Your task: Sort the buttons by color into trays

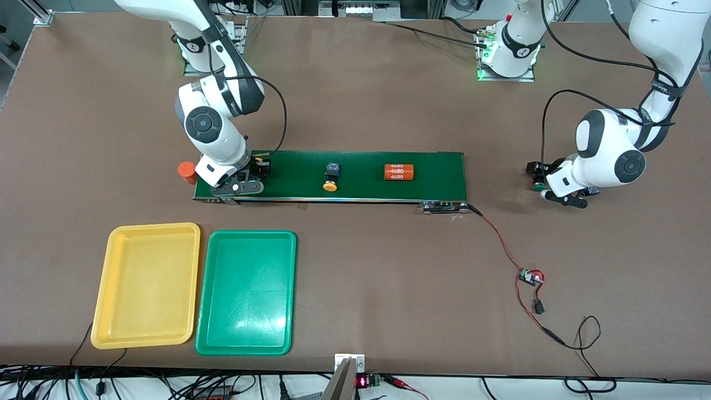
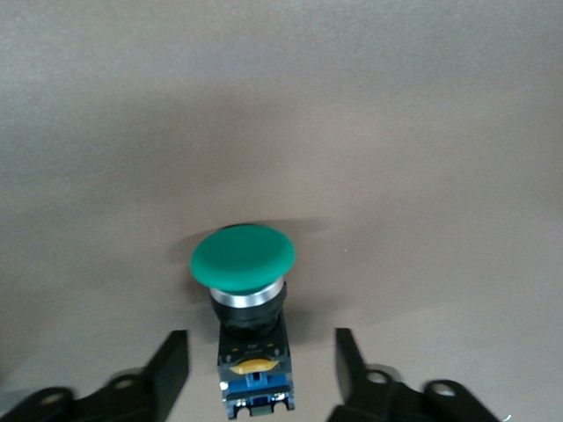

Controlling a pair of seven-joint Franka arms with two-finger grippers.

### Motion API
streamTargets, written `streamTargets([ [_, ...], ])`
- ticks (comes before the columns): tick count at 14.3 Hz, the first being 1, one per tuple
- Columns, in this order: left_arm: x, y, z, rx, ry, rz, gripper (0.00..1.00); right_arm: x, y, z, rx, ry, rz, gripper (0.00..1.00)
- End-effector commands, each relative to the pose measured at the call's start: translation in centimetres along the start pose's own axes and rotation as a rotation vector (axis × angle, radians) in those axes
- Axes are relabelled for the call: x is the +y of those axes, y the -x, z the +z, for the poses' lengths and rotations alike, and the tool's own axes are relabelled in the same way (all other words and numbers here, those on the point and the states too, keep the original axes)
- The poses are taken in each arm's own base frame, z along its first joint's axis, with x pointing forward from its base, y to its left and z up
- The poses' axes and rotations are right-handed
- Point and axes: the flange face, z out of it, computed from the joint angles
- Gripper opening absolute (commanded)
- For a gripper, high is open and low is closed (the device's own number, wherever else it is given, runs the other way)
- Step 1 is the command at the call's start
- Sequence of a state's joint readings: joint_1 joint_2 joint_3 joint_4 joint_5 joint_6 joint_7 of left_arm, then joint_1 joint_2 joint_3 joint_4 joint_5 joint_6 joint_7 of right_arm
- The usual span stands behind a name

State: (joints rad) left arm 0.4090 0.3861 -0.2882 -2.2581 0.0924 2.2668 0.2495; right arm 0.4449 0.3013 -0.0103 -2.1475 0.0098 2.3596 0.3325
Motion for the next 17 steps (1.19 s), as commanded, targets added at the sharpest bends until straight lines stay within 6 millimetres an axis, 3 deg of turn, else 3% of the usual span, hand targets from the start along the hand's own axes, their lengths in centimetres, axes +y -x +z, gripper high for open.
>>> streamTargets([
  [1, 0.6, 0.1, -0.7, -0.008, 0.015, 0.003, 0.00, -0.1, -0.6, 0.2, 0.017, 0.001, -0.036, 0.38],
  [3, 0.9, 0.0, -1.5, 0.003, 0.006, 0.012, 0.00, 0.7, -1.1, -0.1, 0.022, 0.002, -0.049, 0.08],
  [4, 1.4, -0.2, -2.3, 0.015, -0.006, 0.021, 0.00, 1.5, -2.1, -1.3, 0.044, 0.001, -0.054, 0.00],
  [7, 3.9, -1.3, -5.2, 0.001, -0.017, 0.056, 0.00, 4.0, -6.0, -6.2, 0.034, 0.016, -0.033, 0.00],
  [9, 5.3, -2.5, -8.0, 0.000, -0.020, 0.078, 0.00, 7.3, -9.8, -9.6, 0.042, 0.043, -0.071, 0.00],
  [11, 8.3, -4.0, -10.1, 0.016, -0.035, 0.111, 0.00, 10.4, -13.0, -11.5, 0.083, 0.076, -0.117, 0.00],
  [15, 17.3, -4.9, -10.2, 0.017, 0.030, 0.027, 0.00, 17.3, -17.8, -10.1, 0.119, 0.112, -0.155, 0.00],
  [17, 22.4, -5.3, -10.8, 0.029, 0.043, -0.008, 0.00, 20.0, -19.9, -7.4, 0.134, 0.134, -0.174, 0.00],
])
